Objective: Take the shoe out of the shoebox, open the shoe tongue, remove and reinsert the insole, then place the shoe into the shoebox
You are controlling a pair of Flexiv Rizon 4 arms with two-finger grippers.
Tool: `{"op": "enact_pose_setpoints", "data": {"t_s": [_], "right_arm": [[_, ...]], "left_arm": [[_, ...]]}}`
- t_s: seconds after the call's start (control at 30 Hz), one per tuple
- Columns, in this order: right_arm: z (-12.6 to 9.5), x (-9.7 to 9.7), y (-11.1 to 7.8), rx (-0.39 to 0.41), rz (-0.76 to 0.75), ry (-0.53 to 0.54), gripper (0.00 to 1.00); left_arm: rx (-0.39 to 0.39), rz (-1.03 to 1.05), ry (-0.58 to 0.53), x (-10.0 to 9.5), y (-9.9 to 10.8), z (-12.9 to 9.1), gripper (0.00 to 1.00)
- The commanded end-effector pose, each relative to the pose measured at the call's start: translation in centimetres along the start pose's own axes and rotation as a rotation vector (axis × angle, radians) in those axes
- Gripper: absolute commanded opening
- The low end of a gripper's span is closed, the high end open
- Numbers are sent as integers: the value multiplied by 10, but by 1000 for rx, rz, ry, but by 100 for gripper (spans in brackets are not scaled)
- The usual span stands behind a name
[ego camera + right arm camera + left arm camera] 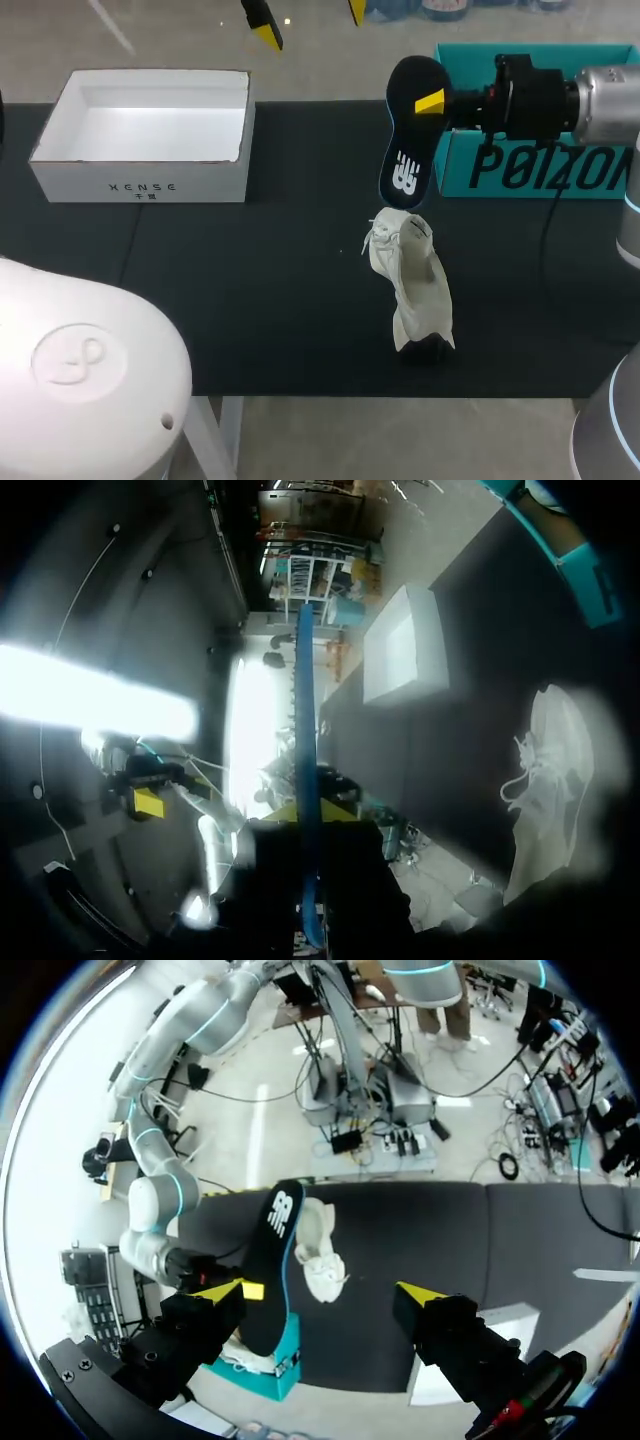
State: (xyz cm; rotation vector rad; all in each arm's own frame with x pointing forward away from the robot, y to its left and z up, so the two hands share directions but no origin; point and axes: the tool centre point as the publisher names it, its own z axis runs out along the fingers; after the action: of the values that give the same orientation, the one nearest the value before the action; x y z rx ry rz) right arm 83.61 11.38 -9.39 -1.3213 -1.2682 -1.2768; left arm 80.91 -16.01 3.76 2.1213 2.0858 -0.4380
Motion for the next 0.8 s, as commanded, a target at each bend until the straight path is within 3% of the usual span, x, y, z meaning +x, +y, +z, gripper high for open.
{"op": "enact_pose_setpoints", "data": {"t_s": [0.03, 0.3, 0.53, 0.8], "right_arm": [[1, 0, 0, 1, 2, -4, 0], [1, 0, 0, 1, 2, -4, 0], [1, 0, 0, 1, 2, -4, 0], [1, 0, 0, 1, 2, -4, 0]], "left_arm": [[0, 0, 87, -2, 1, -2, 100], [0, 0, 87, -2, 1, -2, 100], [-62, 56, 250, -22, 27, 1, 100], [-99, 95, 267, -39, 34, 0, 100]]}}
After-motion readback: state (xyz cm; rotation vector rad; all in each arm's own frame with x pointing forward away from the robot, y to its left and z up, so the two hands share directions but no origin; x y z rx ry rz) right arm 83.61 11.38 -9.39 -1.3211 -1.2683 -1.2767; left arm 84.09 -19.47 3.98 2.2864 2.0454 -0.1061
